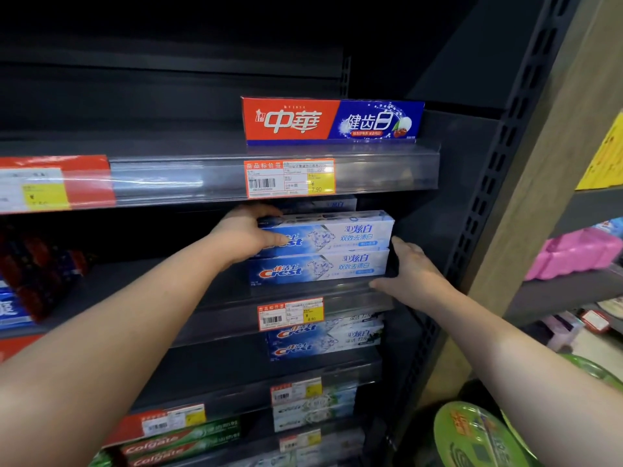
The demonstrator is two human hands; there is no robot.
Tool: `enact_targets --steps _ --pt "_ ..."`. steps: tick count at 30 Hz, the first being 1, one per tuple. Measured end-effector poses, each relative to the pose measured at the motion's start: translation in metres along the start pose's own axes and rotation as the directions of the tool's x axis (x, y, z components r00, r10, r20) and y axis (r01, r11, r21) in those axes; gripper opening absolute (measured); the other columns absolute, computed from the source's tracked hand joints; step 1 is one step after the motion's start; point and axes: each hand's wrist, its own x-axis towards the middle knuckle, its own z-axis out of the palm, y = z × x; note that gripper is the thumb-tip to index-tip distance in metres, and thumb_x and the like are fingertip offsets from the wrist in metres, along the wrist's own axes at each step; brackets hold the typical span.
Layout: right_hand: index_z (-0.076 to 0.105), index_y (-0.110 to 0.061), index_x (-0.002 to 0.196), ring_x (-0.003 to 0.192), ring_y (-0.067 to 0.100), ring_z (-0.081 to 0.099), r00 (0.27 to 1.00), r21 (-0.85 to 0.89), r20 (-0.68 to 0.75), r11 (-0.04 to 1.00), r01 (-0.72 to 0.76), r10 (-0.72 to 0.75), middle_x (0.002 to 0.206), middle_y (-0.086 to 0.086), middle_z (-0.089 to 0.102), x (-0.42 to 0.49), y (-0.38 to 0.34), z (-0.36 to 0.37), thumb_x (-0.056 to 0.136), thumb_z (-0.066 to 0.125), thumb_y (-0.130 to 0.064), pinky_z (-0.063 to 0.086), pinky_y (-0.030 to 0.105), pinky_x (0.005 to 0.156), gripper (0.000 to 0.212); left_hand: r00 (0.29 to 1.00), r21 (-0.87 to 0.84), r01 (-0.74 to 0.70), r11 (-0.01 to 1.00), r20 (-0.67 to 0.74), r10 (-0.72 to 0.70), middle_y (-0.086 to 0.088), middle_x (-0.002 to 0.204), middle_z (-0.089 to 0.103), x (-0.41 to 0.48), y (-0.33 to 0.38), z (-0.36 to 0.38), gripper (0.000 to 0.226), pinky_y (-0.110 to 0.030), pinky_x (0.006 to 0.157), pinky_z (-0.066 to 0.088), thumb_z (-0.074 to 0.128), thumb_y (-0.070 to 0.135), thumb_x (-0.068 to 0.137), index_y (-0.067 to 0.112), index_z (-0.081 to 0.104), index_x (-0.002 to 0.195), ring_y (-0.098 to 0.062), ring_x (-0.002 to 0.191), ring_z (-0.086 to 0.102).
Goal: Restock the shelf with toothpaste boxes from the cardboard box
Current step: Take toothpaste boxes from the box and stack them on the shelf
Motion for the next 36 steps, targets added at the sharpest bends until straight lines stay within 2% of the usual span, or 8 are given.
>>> enact_targets --steps 9,12,15,17,20,24,28,36 --pt "0.031 -0.025 0.137 0.123 0.022 0.044 1.000 0.015 -0.011 1.000 -0.010 0.010 0.142 0.005 0.032 0.009 0.002 0.000 0.077 0.071 -0.022 0.033 0.024 0.090 0.073 1.000 -0.009 0.004 1.000 -0.027 -0.004 -0.001 0.142 0.044 -0.002 -0.012 0.003 0.065 -0.018 0.095 0.032 0.073 0.024 0.077 0.027 0.045 0.135 -0.019 0.126 0.045" --pt "0.032 -0.026 0.136 0.121 0.021 0.046 1.000 0.027 -0.019 1.000 -0.005 0.006 0.139 0.004 0.035 0.011 0.003 0.002 0.076 0.071 -0.022 0.033 0.024 0.088 0.071 0.996 -0.032 0.012 0.999 -0.085 -0.015 -0.004 0.145 0.040 -0.004 -0.019 0.003 0.079 -0.027 0.106 0.033 0.076 0.019 0.073 0.031 0.035 0.140 -0.022 0.129 0.041" --pt "0.034 -0.026 0.136 0.119 0.022 0.047 1.000 0.033 -0.025 0.999 0.002 -0.001 0.135 0.005 0.038 0.014 0.005 0.003 0.076 0.071 -0.024 0.035 0.026 0.091 0.070 0.990 -0.073 0.052 0.996 -0.127 -0.061 -0.007 0.137 0.048 -0.011 -0.027 0.004 0.084 -0.035 0.104 0.040 0.079 0.017 0.068 0.026 0.035 0.139 -0.025 0.122 0.049" --pt "0.036 -0.025 0.134 0.119 0.022 0.047 0.999 0.045 -0.042 0.999 0.008 -0.006 0.133 0.006 0.042 0.017 0.006 0.004 0.076 0.070 -0.025 0.035 0.026 0.089 0.067 0.985 -0.113 0.097 0.989 -0.133 -0.112 -0.007 0.124 0.058 -0.015 -0.035 0.005 0.077 -0.036 0.095 0.047 0.081 0.021 0.065 0.020 0.044 0.133 -0.025 0.110 0.057" --pt "0.042 -0.024 0.130 0.118 0.022 0.050 0.998 0.088 -0.066 0.996 0.009 -0.003 0.128 0.004 0.053 0.022 0.009 0.006 0.077 0.068 -0.028 0.037 0.027 0.092 0.059 0.974 -0.032 0.197 0.980 -0.112 -0.199 -0.004 0.099 0.065 -0.023 -0.045 0.008 0.060 -0.031 0.079 0.048 0.080 0.036 0.066 0.014 0.057 0.116 -0.022 0.093 0.062" --pt "0.050 -0.021 0.122 0.110 0.021 0.057 0.997 0.208 -0.066 0.978 -0.025 0.040 0.120 0.002 0.062 0.028 0.008 0.010 0.078 0.069 -0.029 0.044 0.034 0.097 0.049 0.975 0.041 0.216 0.976 -0.058 -0.214 -0.001 0.097 0.070 -0.027 -0.047 0.013 0.044 -0.040 0.087 0.052 0.070 0.057 0.066 0.024 0.068 0.095 -0.020 0.091 0.064" --pt "0.056 -0.019 0.116 0.108 0.020 0.058 0.995 0.209 -0.086 0.978 -0.024 0.043 0.118 0.001 0.063 0.032 0.009 0.012 0.079 0.067 -0.031 0.045 0.035 0.096 0.040 0.975 0.112 0.215 0.970 -0.084 -0.206 -0.003 0.083 0.069 -0.024 -0.047 0.015 0.037 -0.040 0.078 0.054 0.064 0.060 0.071 0.023 0.067 0.075 -0.022 0.082 0.064" --pt "0.060 -0.012 0.111 0.106 0.024 0.058 0.989 0.134 -0.135 0.990 -0.041 0.060 0.115 0.006 0.064 0.039 0.007 0.015 0.082 0.065 -0.031 0.041 0.026 0.084 0.035 0.967 0.120 0.238 0.964 -0.121 -0.224 -0.003 0.068 0.062 -0.019 -0.046 0.021 0.038 -0.035 0.068 0.050 0.067 0.054 0.072 0.016 0.065 0.068 -0.025 0.075 0.062"
